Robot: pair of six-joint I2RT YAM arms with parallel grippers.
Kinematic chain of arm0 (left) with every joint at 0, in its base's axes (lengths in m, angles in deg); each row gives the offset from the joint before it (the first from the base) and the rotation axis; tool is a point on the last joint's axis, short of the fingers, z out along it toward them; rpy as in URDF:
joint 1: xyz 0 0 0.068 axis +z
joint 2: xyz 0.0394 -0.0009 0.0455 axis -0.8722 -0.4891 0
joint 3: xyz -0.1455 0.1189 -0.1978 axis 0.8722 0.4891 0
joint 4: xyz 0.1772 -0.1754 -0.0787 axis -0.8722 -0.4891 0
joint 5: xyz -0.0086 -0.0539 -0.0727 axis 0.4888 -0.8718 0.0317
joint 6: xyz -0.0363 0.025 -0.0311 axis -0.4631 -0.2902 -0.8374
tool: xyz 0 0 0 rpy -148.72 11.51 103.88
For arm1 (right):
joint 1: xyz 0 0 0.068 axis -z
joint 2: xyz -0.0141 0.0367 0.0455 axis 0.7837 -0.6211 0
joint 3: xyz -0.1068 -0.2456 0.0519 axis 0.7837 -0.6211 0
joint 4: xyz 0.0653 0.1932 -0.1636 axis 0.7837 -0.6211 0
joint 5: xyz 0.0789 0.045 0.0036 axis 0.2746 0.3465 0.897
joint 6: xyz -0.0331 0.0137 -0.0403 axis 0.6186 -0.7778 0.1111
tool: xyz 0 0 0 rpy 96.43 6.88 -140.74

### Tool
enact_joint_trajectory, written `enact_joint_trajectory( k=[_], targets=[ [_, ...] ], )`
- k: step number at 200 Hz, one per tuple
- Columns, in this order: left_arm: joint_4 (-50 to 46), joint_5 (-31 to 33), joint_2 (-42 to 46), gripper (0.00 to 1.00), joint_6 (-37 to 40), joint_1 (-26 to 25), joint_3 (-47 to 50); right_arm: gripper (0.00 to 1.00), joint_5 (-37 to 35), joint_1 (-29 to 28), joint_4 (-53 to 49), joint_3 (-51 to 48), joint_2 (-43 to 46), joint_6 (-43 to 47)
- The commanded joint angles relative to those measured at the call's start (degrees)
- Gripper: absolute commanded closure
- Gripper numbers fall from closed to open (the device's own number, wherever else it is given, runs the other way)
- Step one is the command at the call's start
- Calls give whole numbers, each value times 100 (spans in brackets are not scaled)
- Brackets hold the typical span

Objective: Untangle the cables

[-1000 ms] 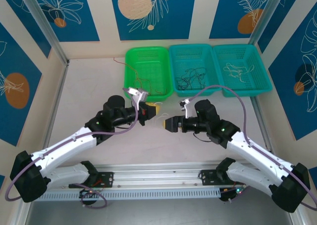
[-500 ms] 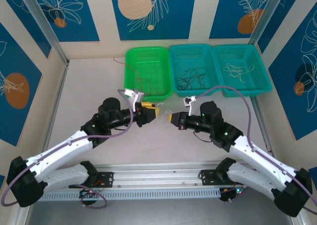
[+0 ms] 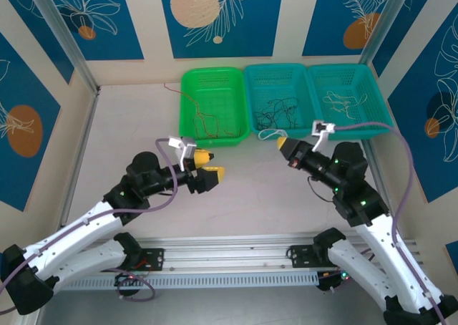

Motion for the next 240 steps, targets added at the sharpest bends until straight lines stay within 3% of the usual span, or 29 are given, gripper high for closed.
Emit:
enact_joint_trajectory(
  k=[1,57,101,141,183,206,212,222,227,231,240],
  targets=[
    [171,-529,215,20,170,-43,93,100,-161,501,-340,587,6,325],
    [9,-765,531,18,421,-38,-71,100,-148,2062,-244,2116,-1180,1288],
    [-342,-682,678,17,521,-40,-162,100,48,3323,224,3025,-2556,1320],
    [-829,-465,704,16,771,-42,-300,100,-198,3824,542,3620,-3897,1777],
    [-1134,-247,525,16,939,-40,-454,100,51,4219,438,4189,-5290,1682],
    [-1513,232,339,16,1069,-38,-625,100,61,4269,-158,4698,-6052,1438],
    [-1609,382,289,16,1105,-41,-672,93,88,4298,-497,4956,-6306,1318],
    [-1745,567,219,16,1155,-37,-744,46,74,4354,-1396,5592,-6806,1098],
    [-1793,624,187,17,1187,-38,-773,28,-106,4388,-2052,6049,-7091,904],
    [-1819,641,164,17,1206,-43,-794,21,-208,4404,-2570,6439,-7335,779],
    [-1821,620,137,17,1222,-41,-814,18,-115,4499,-3444,7182,-7850,612]
  ],
)
